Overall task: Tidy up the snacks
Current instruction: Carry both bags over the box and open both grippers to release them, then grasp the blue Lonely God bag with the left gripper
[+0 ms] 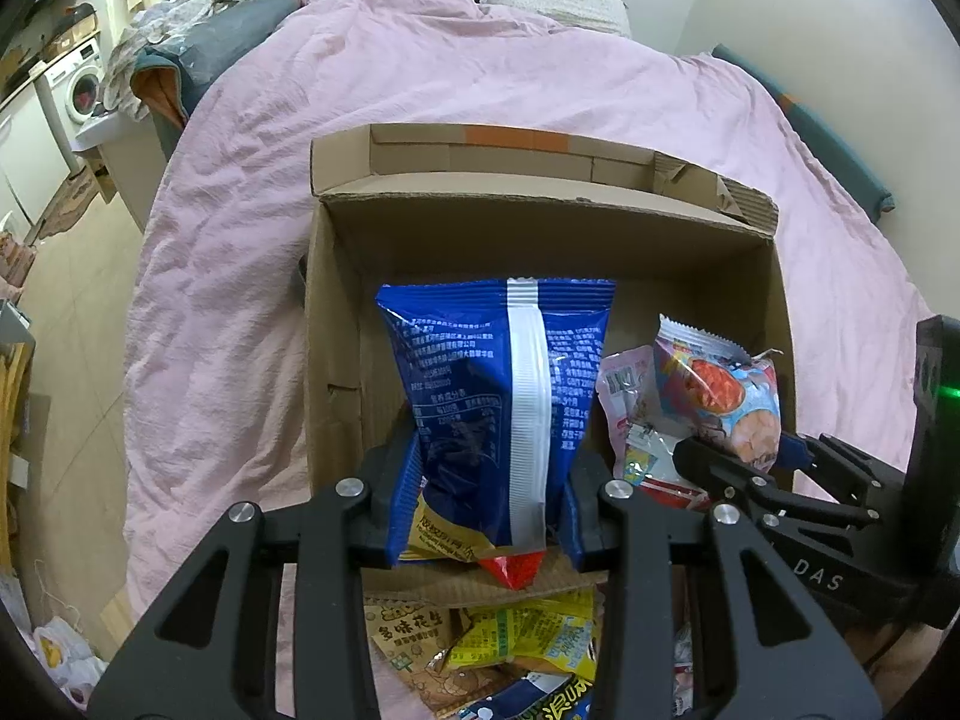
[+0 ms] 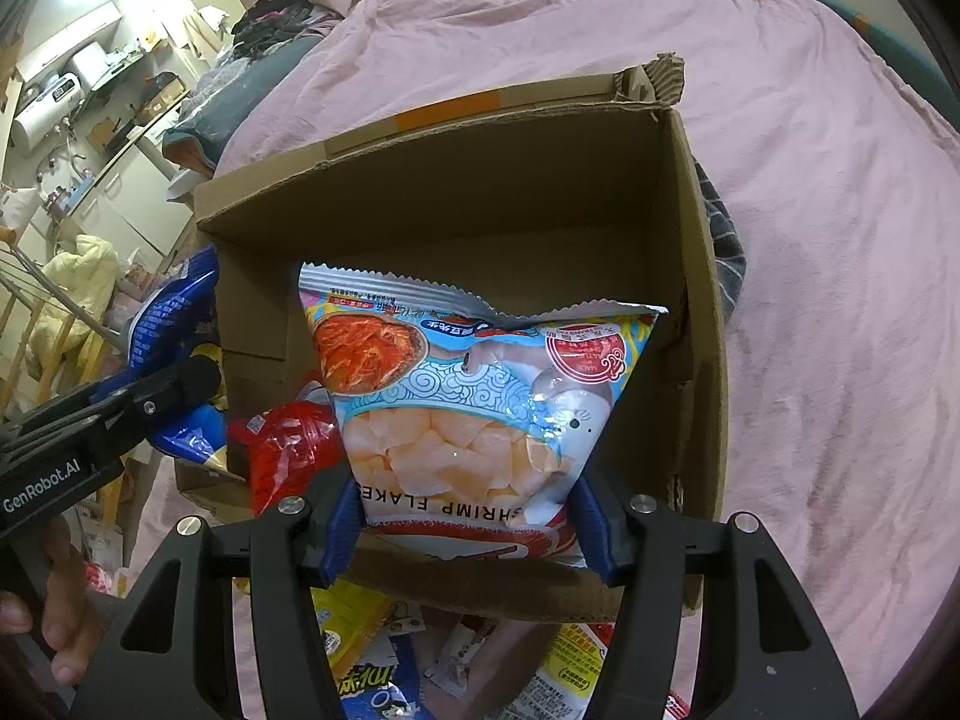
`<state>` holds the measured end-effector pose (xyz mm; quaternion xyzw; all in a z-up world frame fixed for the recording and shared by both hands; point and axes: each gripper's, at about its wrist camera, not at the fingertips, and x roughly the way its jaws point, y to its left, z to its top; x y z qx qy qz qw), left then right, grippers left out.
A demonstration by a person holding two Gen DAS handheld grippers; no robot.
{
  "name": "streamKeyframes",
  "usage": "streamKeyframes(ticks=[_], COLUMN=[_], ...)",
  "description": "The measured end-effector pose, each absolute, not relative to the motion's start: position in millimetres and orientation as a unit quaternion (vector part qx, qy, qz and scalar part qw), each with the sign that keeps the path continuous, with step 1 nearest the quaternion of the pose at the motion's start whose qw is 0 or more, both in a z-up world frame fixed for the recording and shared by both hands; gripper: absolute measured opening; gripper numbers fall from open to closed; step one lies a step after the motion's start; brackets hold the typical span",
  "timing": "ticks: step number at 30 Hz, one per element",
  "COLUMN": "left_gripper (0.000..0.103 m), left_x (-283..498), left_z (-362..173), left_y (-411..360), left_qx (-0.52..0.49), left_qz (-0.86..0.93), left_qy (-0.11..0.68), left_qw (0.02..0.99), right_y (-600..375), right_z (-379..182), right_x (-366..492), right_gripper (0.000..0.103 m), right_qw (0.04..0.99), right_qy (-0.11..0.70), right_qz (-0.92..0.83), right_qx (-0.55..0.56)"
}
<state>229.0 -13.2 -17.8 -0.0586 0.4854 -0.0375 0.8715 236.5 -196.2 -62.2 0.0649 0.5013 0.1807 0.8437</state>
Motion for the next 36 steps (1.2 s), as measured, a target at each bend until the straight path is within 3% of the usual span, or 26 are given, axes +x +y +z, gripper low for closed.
streamKeyframes(ticks=[5,7,10,18,36], left_gripper=[0.039,0.058,0.073,0.073,0.074], left_x=[228,227,226,227,207], left_z=[-21,-20,-17,-19,-2], left_y=[-17,-16,-16,-14,-5], left_qx=[-0.055,-0.059,-0.058,-0.061,-0.066], left_qz=[-0.039,-0.038,-0.033,-0.032,-0.042], left_qy=[0.490,0.487,0.479,0.484,0.456], left_qw=[0.869,0.871,0.875,0.873,0.886], right_y=[-196,-196,-196,-197,-203], right_z=[-63,-63,-63,-60,-35], right_x=[237,237,237,237,217], right_gripper=[0.062,0.063,0.063,0.086,0.086], right_qw=[0.843,0.843,0.842,0.847,0.859], right_qy=[0.502,0.502,0.501,0.491,0.465], right_qz=[0.183,0.184,0.185,0.188,0.194], right_qx=[0.067,0.067,0.069,0.080,0.088])
